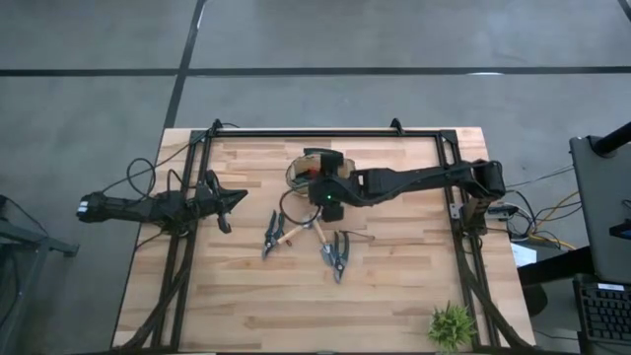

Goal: Pick & Place Garden tools in Gardening bag
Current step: Put the right shear scissors into the gardening bag

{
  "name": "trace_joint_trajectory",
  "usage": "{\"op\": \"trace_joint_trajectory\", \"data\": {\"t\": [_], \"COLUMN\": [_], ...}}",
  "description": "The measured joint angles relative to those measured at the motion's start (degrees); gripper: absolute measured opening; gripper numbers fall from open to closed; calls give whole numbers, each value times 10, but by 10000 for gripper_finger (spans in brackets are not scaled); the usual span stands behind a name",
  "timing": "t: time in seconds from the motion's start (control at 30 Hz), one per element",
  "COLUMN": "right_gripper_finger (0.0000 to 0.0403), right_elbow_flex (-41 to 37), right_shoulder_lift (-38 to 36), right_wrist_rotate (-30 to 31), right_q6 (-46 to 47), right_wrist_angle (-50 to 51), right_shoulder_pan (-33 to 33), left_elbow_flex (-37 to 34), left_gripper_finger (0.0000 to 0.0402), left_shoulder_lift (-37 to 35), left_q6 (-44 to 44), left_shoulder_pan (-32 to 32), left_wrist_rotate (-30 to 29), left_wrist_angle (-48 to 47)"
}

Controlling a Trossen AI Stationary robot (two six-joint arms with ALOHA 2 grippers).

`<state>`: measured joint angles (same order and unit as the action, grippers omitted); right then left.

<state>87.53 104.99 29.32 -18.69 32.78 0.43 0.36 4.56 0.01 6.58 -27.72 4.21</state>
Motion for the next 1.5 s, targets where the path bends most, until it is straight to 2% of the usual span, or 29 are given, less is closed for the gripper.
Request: {"op": "trace_joint_trajectory", "data": {"t": [0.23, 0.37, 0.8, 0.93, 1.33, 1.5], "right_gripper_finger": [201, 201, 192, 185, 169, 158], "right_elbow_flex": [0, 0, -17, -56, -181, -221], "right_shoulder_lift": [0, 0, 0, 0, 0, 0], "right_wrist_rotate": [0, -22, -122, -160, -163, -186], "right_q6": [134, 193, 284, 283, 291, 290], "right_wrist_angle": [6, 36, 249, 252, 186, 129], "right_shoulder_pan": [32, 44, 71, 84, 98, 99], "left_elbow_flex": [0, 0, 0, 0, 0, 0], "left_gripper_finger": [18, 16, 17, 18, 18, 16], "left_shoulder_lift": [0, 0, 0, 0, 0, 0], "left_q6": [0, 0, 0, 0, 0, 0], "left_shoulder_pan": [0, 0, 0, 0, 0, 0], "left_wrist_rotate": [0, 0, 0, 0, 0, 0], "left_wrist_angle": [0, 0, 0, 0, 0, 0]}}
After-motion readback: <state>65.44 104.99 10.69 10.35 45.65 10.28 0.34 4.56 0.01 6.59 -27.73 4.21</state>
